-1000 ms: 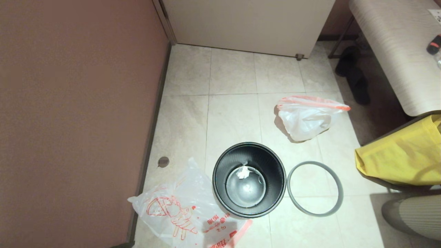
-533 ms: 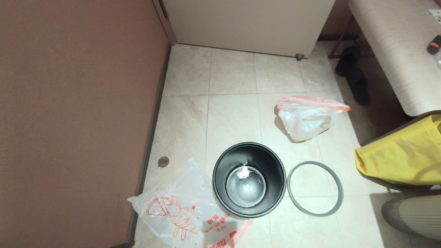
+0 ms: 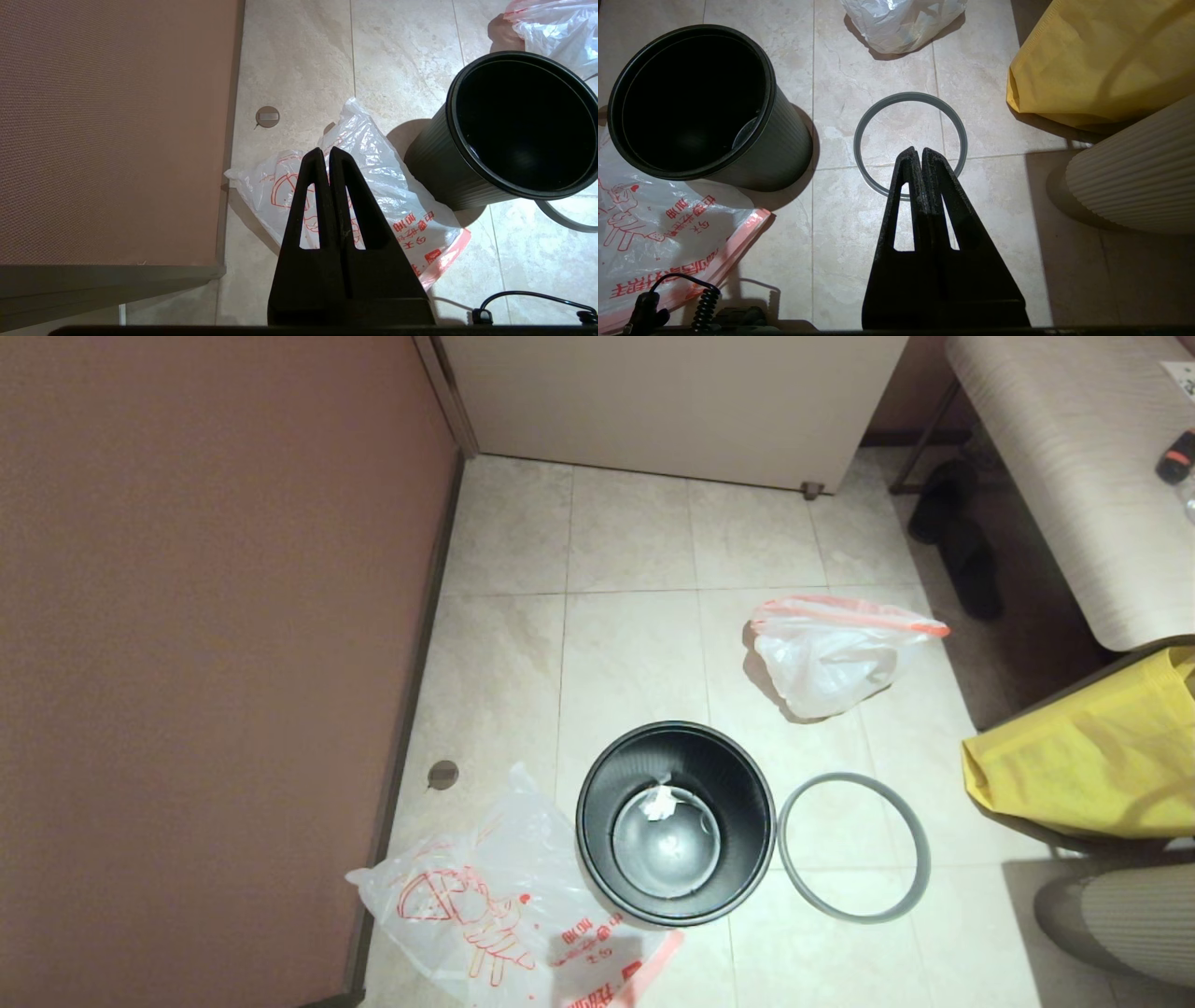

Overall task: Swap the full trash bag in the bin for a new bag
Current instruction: Pick up a new trash bag

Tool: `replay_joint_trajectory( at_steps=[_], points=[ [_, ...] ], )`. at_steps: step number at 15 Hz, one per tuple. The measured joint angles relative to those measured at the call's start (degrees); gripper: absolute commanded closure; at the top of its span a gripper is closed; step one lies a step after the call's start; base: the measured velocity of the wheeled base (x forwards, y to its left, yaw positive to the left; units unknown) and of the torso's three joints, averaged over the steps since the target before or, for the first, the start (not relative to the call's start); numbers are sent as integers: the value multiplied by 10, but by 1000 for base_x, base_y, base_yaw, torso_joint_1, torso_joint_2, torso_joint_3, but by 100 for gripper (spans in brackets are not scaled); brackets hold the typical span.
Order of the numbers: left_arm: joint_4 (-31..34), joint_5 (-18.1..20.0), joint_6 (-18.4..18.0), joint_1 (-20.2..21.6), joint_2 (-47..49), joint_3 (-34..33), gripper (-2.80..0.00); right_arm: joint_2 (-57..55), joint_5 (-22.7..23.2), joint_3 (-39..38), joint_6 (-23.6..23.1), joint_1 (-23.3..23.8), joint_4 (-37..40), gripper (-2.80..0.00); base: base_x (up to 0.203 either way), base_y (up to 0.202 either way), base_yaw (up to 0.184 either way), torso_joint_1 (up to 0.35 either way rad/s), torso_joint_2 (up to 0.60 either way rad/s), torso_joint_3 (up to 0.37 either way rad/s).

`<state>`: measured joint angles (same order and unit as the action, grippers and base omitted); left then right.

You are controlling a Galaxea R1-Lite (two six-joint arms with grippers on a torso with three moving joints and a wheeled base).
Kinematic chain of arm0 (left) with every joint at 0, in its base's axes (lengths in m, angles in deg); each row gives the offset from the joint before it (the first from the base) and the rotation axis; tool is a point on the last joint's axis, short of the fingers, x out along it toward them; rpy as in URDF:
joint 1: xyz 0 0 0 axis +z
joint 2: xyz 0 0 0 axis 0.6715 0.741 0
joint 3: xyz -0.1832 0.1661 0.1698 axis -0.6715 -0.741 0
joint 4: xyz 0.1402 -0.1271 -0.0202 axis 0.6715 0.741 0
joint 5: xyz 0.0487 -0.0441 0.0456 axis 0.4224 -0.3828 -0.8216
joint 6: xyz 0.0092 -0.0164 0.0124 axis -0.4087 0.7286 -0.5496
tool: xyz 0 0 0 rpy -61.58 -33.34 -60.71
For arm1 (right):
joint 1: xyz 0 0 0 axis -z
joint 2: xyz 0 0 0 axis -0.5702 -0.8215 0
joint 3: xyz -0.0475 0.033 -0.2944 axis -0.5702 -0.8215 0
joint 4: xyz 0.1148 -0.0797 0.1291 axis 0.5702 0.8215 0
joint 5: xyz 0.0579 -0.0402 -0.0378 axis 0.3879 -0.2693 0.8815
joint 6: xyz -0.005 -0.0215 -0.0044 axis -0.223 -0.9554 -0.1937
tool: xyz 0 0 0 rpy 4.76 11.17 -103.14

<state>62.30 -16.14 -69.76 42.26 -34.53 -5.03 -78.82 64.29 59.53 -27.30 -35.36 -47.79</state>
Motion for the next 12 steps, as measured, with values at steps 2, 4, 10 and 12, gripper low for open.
replay_joint_trajectory(
  at_steps=[2,4,10,12],
  points=[
    [0,0,-1,0,0,0,0,0,0,0,0,0,0,0,0,0,0,0,0,0],
    [2,-1,-18,0,0,0,0,0,0,0,0,0,0,0,0,0,0,0,0,0],
    [7,1,-37,3,1,0,0,0,0,0,0,0,0,0,0,0,0,0,0,0],
    [7,-3,-33,2,14,20,0,0,0,0,0,0,0,0,0,0,0,0,0,0]
  ],
)
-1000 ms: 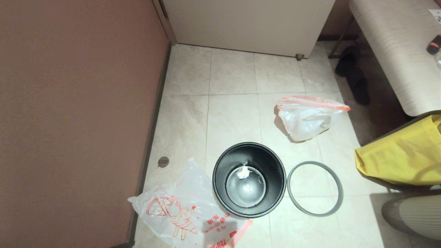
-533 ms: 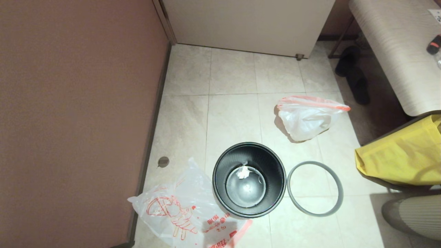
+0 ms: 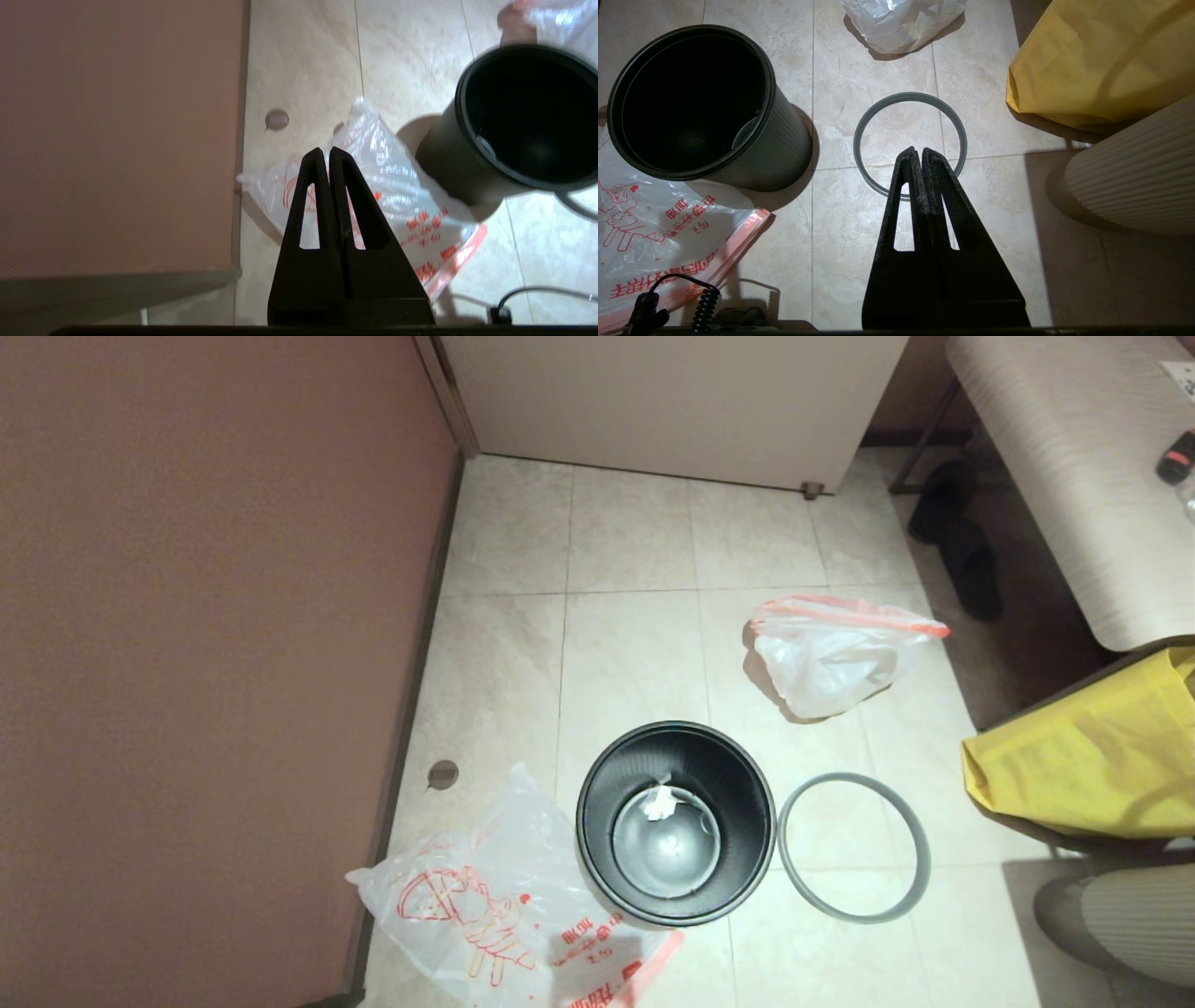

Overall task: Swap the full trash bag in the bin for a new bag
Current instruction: Pick up a new trash bag

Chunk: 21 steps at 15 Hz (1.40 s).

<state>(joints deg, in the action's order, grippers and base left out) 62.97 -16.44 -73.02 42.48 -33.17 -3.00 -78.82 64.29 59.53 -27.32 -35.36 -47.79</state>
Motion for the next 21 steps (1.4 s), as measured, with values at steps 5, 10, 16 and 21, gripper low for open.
replay_joint_trajectory(
  at_steps=[5,10,16,21],
  points=[
    [0,-13,-8,-1,110,115,0,0,0,0,0,0,0,0,0,0,0,0,0,0],
    [25,-29,-82,5,237,213,0,0,0,0,0,0,0,0,0,0,0,0,0,0],
    [42,-47,-172,13,419,278,0,0,0,0,0,0,0,0,0,0,0,0,0,0],
    [29,-57,-163,-5,569,315,0,0,0,0,0,0,0,0,0,0,0,0,0,0]
  ],
)
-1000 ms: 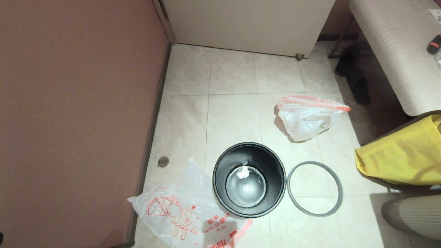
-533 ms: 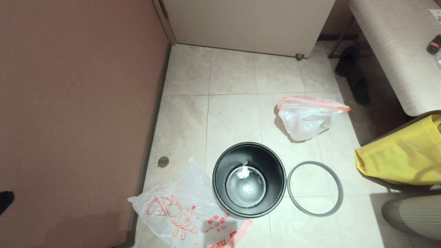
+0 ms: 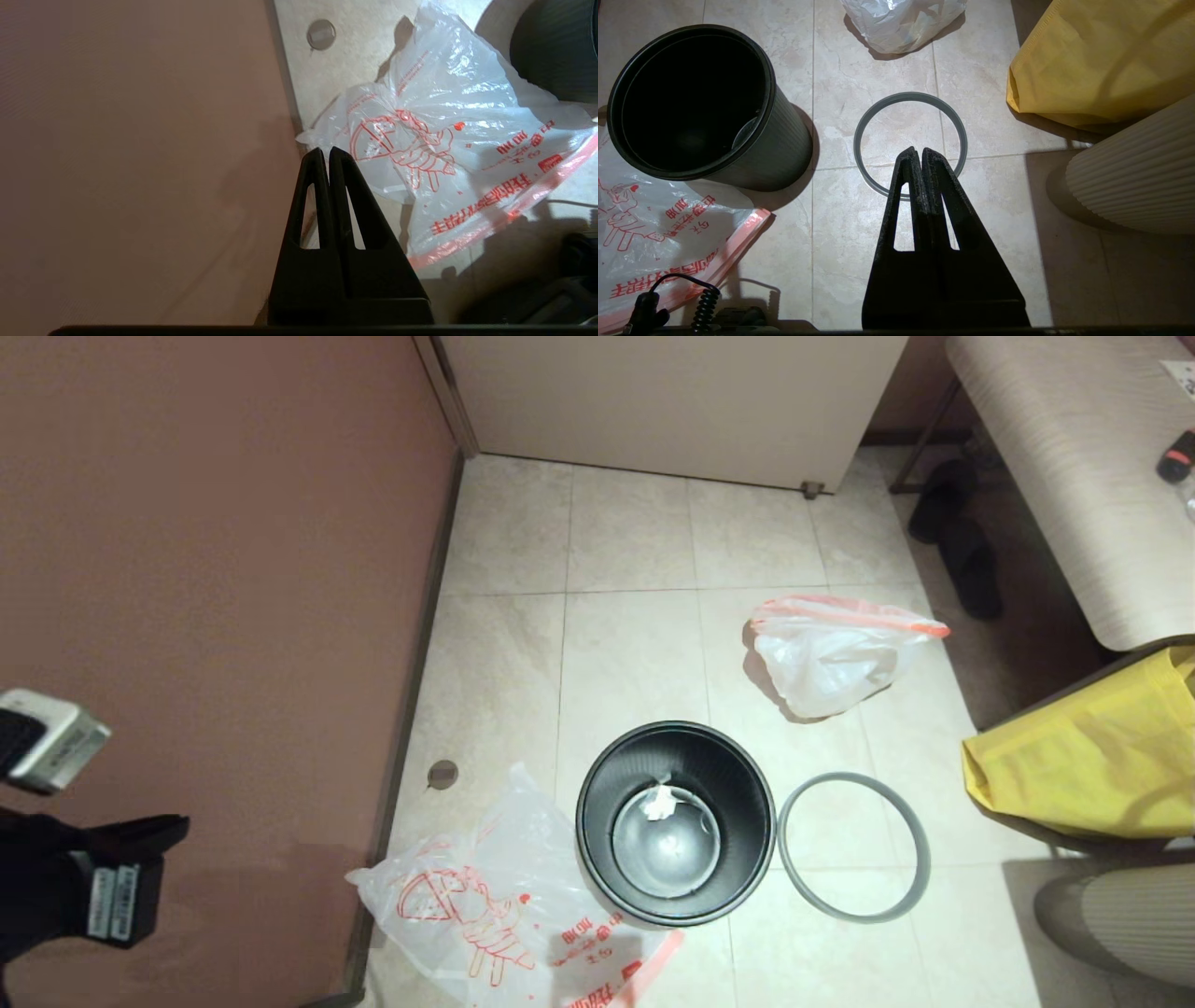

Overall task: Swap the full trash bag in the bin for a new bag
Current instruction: Pick up a new trash bag

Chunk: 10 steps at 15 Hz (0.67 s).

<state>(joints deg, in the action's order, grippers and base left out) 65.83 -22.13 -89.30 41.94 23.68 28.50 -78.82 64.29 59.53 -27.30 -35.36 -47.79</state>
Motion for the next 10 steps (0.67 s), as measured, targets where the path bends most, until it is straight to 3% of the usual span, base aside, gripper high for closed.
replay_joint_trajectory(
  at_steps=[4,6,8,10],
  points=[
    [-78,-9,77,-35,141,-5,0,0,0,0,0,0,0,0,0,0,0,0,0,0],
    [-146,-21,105,-52,233,-17,0,0,0,0,0,0,0,0,0,0,0,0,0,0],
    [-223,-45,112,-62,340,-24,0,0,0,0,0,0,0,0,0,0,0,0,0,0],
    [-307,-64,97,-68,448,-22,0,0,0,0,0,0,0,0,0,0,0,0,0,0]
  ],
)
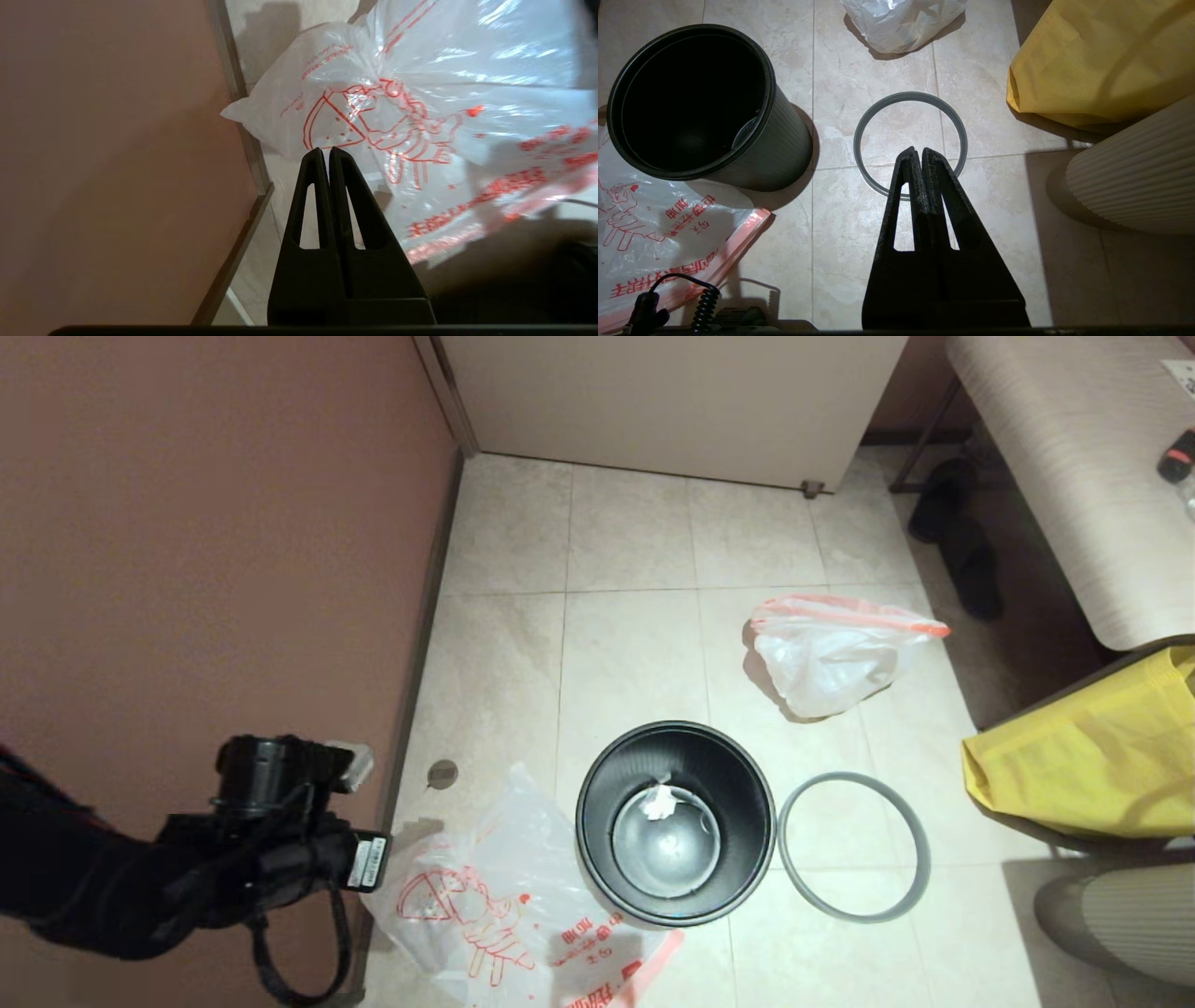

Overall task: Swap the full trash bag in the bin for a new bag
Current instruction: Pick up a new trash bag

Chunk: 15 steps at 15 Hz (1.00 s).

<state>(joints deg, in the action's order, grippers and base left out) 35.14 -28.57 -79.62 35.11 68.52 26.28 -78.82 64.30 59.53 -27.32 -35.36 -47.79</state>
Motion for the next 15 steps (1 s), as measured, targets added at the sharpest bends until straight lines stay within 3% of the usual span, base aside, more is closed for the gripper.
replay_joint_trajectory(
  at_steps=[3,7,9,12,15],
  points=[
    [-91,-24,-25,-13,151,44,0,0,0,0,0,0,0,0,0,0,0,0,0,0],
    [-113,-86,-17,-71,304,147,0,0,0,0,0,0,0,0,0,0,0,0,0,0],
    [-77,-112,-10,-85,353,220,0,0,0,0,0,0,0,0,0,0,0,0,0,0],
    [24,-120,10,-93,393,317,0,0,0,0,0,0,0,0,0,0,0,0,0,0],
    [159,-122,66,-99,420,404,0,0,0,0,0,0,0,0,0,0,0,0,0,0]
  ],
)
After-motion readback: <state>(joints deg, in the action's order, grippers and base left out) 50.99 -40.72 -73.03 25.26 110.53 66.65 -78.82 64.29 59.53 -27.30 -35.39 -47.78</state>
